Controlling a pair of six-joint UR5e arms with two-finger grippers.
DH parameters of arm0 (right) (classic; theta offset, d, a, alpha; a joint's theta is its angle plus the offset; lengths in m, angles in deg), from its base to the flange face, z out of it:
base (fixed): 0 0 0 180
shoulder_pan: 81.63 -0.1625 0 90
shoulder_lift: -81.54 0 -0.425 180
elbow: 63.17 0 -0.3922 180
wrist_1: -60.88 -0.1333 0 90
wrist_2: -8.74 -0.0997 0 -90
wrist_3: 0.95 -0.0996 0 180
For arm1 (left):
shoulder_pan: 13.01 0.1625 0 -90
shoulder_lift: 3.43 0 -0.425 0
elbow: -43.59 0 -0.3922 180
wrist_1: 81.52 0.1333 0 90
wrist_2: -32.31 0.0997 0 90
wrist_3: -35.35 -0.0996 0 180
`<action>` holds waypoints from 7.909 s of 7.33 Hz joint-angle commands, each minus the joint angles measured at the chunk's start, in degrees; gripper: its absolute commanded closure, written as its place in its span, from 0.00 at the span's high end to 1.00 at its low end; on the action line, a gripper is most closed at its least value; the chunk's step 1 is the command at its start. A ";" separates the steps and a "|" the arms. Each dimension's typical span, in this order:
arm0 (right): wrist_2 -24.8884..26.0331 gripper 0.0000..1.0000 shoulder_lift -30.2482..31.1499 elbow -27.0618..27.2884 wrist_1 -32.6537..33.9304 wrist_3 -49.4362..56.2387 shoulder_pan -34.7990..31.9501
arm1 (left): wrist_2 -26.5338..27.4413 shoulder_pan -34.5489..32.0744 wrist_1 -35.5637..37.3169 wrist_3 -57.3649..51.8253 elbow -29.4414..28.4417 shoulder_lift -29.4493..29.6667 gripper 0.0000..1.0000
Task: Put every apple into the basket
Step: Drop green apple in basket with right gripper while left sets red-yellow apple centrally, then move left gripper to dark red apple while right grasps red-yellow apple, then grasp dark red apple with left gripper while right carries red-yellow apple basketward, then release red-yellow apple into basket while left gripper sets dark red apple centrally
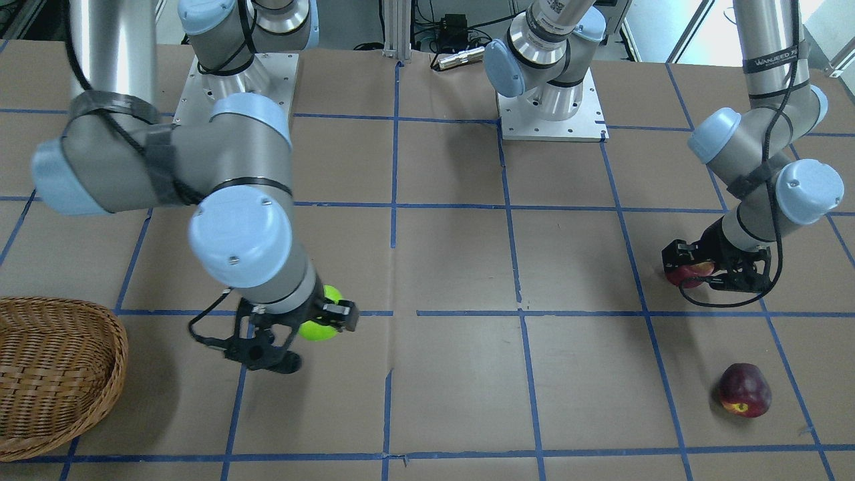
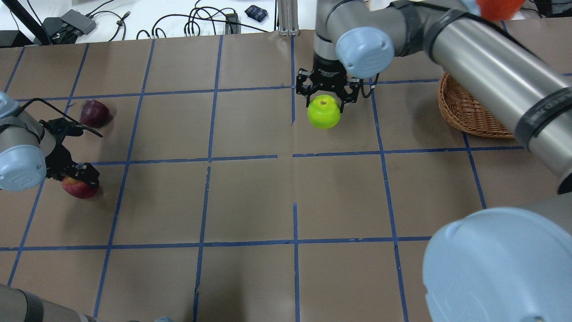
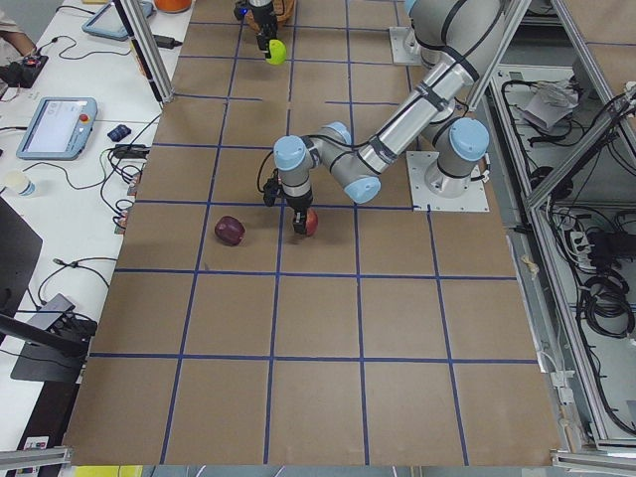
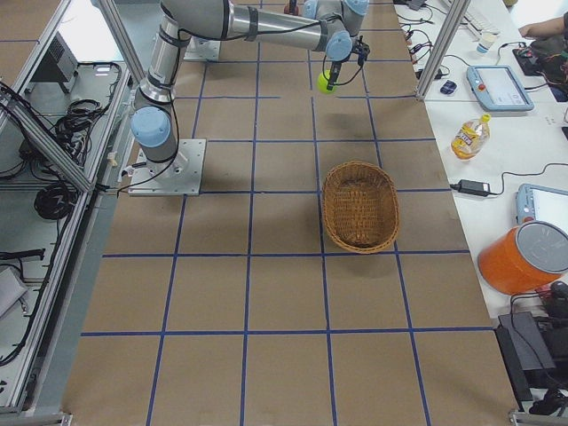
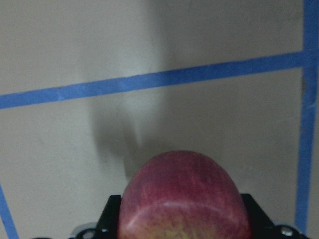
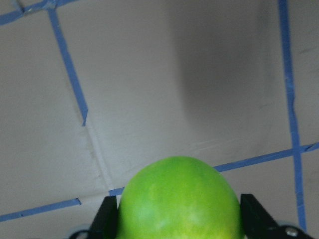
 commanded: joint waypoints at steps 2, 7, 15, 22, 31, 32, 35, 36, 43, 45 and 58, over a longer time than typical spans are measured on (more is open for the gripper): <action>7.91 0.00 0.65 -4.35 -5.96 24.30 18.55 | -2.01 -20.54 -6.92 32.10 -4.14 -2.45 0.29; 15.13 0.00 -6.18 -3.66 8.04 50.80 33.87 | -18.29 -42.55 1.55 74.97 -12.08 6.76 0.29; 16.20 1.00 -11.93 -4.62 11.29 54.44 35.21 | -17.94 -44.44 3.62 76.00 -15.50 8.73 1.00; 2.86 1.00 3.46 -3.22 -8.86 27.54 11.17 | -6.00 -11.68 -13.37 9.12 -16.64 -1.05 1.00; -8.58 1.00 -4.80 3.99 2.13 -10.25 -10.23 | -3.61 -1.09 -4.51 -34.68 -29.30 15.99 1.00; -10.76 1.00 -5.50 3.99 2.21 -10.16 -10.40 | -3.52 -1.09 -2.13 -34.86 -29.48 17.23 1.00; -11.14 1.00 -7.25 4.07 4.39 -10.24 -10.58 | -3.78 -1.18 0.61 -34.42 -30.53 19.52 1.00; -11.14 1.00 -7.87 3.99 5.54 -10.16 -11.02 | -5.87 -1.18 0.61 -34.07 -30.45 20.40 1.00; -9.65 0.00 -9.46 3.99 5.64 -10.33 -11.29 | -9.85 -1.18 1.49 -31.87 -29.74 21.90 0.59; -7.89 0.00 -5.97 3.64 4.77 -10.07 -9.80 | -9.06 -2.66 -0.52 -27.69 -29.31 19.28 0.45; 10.92 0.00 -5.94 3.99 13.20 45.13 31.61 | -14.33 -49.26 9.02 55.39 -11.55 10.46 0.45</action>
